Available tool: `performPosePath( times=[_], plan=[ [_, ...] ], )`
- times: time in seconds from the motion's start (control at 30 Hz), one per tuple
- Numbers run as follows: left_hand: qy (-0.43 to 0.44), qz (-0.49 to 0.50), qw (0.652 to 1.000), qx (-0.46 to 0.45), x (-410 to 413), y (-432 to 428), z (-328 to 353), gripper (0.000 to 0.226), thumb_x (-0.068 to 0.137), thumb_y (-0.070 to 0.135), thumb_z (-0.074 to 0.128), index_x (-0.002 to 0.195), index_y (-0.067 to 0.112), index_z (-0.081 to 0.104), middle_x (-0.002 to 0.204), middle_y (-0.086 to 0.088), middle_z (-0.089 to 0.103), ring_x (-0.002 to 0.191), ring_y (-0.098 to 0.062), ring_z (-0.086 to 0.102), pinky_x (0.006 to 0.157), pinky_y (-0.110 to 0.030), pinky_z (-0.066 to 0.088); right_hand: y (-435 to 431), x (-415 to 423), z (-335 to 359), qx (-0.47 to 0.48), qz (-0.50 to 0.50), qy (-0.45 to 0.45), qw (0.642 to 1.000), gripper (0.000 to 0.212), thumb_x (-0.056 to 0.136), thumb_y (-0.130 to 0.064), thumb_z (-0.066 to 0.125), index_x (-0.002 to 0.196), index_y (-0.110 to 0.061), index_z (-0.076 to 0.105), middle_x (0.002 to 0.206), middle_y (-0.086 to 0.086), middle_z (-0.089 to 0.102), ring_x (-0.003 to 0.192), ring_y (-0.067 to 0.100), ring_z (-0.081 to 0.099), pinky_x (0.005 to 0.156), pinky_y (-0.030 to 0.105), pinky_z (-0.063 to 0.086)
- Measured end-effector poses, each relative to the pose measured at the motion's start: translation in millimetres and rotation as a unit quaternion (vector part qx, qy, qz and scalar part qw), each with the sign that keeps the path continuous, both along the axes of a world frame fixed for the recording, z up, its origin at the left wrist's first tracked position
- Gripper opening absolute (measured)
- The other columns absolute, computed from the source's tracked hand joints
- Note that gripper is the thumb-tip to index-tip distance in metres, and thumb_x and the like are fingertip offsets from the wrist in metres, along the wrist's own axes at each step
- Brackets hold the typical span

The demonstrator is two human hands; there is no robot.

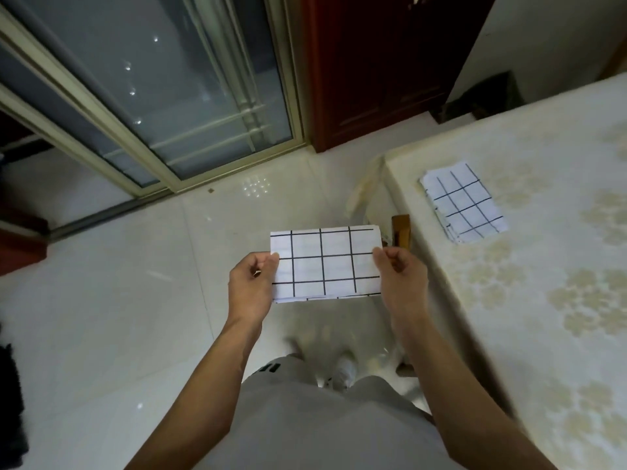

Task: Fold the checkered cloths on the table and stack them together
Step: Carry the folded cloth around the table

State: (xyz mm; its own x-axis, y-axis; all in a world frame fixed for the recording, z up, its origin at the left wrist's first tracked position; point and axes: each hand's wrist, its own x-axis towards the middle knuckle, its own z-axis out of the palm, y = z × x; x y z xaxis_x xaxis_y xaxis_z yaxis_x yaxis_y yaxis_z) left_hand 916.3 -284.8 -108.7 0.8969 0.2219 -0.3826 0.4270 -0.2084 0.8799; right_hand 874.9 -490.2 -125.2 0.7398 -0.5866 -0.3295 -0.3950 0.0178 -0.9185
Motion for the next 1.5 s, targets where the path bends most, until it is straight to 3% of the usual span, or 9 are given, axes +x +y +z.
performPosePath(
  times=[0.17, 0.3, 0.4, 0.5, 0.6, 0.73, 0.93, 1.23, 1.5],
  plan=[
    [-0.005, -0.055, 0.998, 0.024, 61, -40, -1, 0.017, 0.098, 0.026, 0.058, 0.09, 0.015, 0.067, 0.091, 0.002, 0.069, 0.083, -0.01, 0.06, 0.075, -0.026, 0.049, -30, 35, -2, 0.023, -0.048, 0.004, 0.999, 0.014, 0.094, -0.028, 0.065, 0.084, -0.02, 0.071, 0.076, -0.004, 0.073, 0.07, 0.011, 0.066, 0.069, 0.032, 0.055],
    [-0.023, -0.121, 0.991, 0.043, 120, -78, -4, 0.015, 0.098, 0.027, 0.059, 0.089, 0.017, 0.067, 0.088, 0.003, 0.067, 0.079, -0.008, 0.058, 0.073, -0.027, 0.048, -55, 63, -3, 0.038, -0.094, 0.017, 0.995, 0.019, 0.087, -0.042, 0.064, 0.08, -0.025, 0.07, 0.078, 0.0, 0.072, 0.078, 0.024, 0.071, 0.071, 0.051, 0.06],
    [-0.03, -0.188, 0.981, 0.034, 172, -119, -4, 0.014, 0.097, 0.024, 0.06, 0.09, 0.015, 0.068, 0.087, 0.003, 0.067, 0.079, -0.009, 0.058, 0.075, -0.027, 0.049, -80, 86, -1, 0.007, -0.156, 0.021, 0.987, 0.023, 0.092, -0.034, 0.064, 0.077, -0.017, 0.067, 0.072, -0.001, 0.067, 0.07, 0.01, 0.063, 0.072, 0.036, 0.055],
    [-0.027, -0.261, 0.964, 0.034, 215, -167, -6, 0.013, 0.097, 0.022, 0.06, 0.087, 0.018, 0.067, 0.085, 0.005, 0.065, 0.077, -0.006, 0.057, 0.069, -0.02, 0.047, -103, 103, 0, 0.004, -0.221, 0.03, 0.975, 0.03, 0.095, -0.03, 0.062, 0.075, -0.007, 0.061, 0.062, -0.002, 0.054, 0.06, 0.008, 0.049, 0.069, 0.031, 0.048],
    [-0.028, -0.334, 0.941, 0.037, 248, -212, -10, 0.014, 0.097, 0.02, 0.059, 0.088, 0.011, 0.067, 0.083, 0.002, 0.064, 0.072, -0.005, 0.054, 0.063, -0.012, 0.044, -122, 119, 1, 0.0, -0.285, 0.043, 0.958, 0.034, 0.095, -0.028, 0.062, 0.067, -0.01, 0.052, 0.057, -0.007, 0.047, 0.056, 0.007, 0.043, 0.064, 0.026, 0.043],
    [-0.02, -0.429, 0.903, 0.025, 278, -265, -18, 0.019, 0.096, 0.02, 0.06, 0.085, 0.006, 0.066, 0.081, -0.008, 0.064, 0.071, -0.013, 0.054, 0.064, -0.025, 0.044, -145, 128, -2, -0.008, -0.383, 0.05, 0.923, 0.032, 0.093, -0.027, 0.063, 0.071, -0.005, 0.056, 0.062, -0.007, 0.049, 0.057, 0.005, 0.043, 0.063, 0.028, 0.04],
    [-0.018, -0.525, 0.851, -0.007, 284, -321, -25, 0.022, 0.096, 0.016, 0.061, 0.074, 0.02, 0.062, 0.069, 0.009, 0.057, 0.06, 0.004, 0.048, 0.06, -0.011, 0.04, -158, 117, -4, -0.025, -0.474, 0.058, 0.878, 0.028, 0.093, -0.028, 0.062, 0.075, -0.007, 0.062, 0.067, -0.006, 0.057, 0.062, 0.006, 0.047, 0.064, 0.029, 0.041],
    [-0.017, -0.593, 0.805, 0.01, 276, -356, -44, 0.02, 0.095, 0.016, 0.063, 0.076, 0.021, 0.064, 0.079, 0.01, 0.064, 0.077, -0.005, 0.057, 0.071, -0.016, 0.045, -176, 100, -20, -0.048, -0.519, 0.085, 0.849, 0.022, 0.095, -0.032, 0.062, 0.079, -0.018, 0.065, 0.073, -0.007, 0.063, 0.065, 0.005, 0.053, 0.063, 0.026, 0.043],
    [-0.032, -0.628, 0.77, 0.109, 276, -355, -84, 0.012, 0.094, 0.02, 0.065, 0.081, 0.018, 0.066, 0.078, 0.009, 0.066, 0.072, -0.002, 0.058, 0.062, -0.009, 0.041, -171, 99, -63, -0.022, -0.49, 0.158, 0.857, 0.022, 0.095, -0.033, 0.061, 0.082, -0.017, 0.066, 0.072, 0.0, 0.064, 0.063, 0.009, 0.053, 0.064, 0.029, 0.043]
  ],
)
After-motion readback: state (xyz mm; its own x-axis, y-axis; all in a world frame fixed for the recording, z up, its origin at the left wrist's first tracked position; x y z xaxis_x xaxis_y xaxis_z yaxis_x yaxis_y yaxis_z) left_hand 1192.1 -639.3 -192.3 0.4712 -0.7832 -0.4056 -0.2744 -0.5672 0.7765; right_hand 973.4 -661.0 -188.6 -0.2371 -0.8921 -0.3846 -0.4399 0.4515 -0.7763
